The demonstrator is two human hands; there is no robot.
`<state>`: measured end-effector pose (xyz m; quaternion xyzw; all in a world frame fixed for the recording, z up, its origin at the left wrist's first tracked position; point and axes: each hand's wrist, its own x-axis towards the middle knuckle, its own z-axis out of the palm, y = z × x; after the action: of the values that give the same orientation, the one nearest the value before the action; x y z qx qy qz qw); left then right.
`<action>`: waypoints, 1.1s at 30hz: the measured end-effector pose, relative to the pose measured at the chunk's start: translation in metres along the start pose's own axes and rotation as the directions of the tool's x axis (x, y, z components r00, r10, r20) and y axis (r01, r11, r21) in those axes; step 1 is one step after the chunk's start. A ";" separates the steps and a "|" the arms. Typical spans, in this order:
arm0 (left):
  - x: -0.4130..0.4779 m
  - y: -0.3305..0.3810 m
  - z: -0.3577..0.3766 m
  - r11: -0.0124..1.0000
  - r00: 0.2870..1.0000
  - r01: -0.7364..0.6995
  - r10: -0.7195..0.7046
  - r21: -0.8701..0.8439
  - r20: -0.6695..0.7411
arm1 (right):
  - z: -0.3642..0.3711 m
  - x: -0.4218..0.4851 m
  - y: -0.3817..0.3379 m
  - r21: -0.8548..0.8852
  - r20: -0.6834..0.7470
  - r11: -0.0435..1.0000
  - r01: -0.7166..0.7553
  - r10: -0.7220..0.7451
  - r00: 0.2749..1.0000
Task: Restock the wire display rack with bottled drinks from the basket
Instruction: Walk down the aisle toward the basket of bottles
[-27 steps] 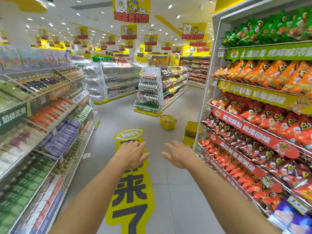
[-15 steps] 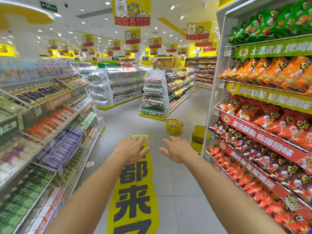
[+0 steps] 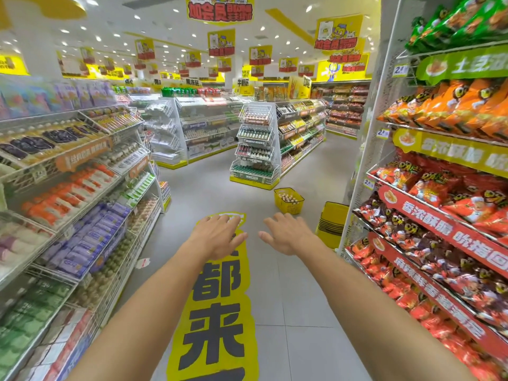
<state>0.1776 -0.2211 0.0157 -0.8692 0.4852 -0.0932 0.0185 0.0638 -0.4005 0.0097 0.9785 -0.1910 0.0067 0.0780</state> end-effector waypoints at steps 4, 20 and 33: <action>0.054 -0.035 0.028 1.000 1.000 -0.011 0.011 -0.025 0.014 | 0.017 0.058 -0.001 0.010 0.020 1.000 -0.012 0.011 1.000; 0.232 -0.179 0.145 0.996 0.978 -0.009 0.027 -0.087 0.207 | 0.091 0.286 -0.019 0.099 0.196 0.989 -0.108 0.087 0.977; 0.489 -0.278 0.175 0.999 0.979 0.042 -0.042 0.000 0.201 | 0.114 0.568 0.071 0.185 0.159 0.981 -0.056 0.026 0.987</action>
<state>0.6927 -0.4988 -0.0520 -0.8842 0.4626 -0.0044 0.0636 0.5618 -0.6947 -0.0678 0.9748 -0.2153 -0.0502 -0.0307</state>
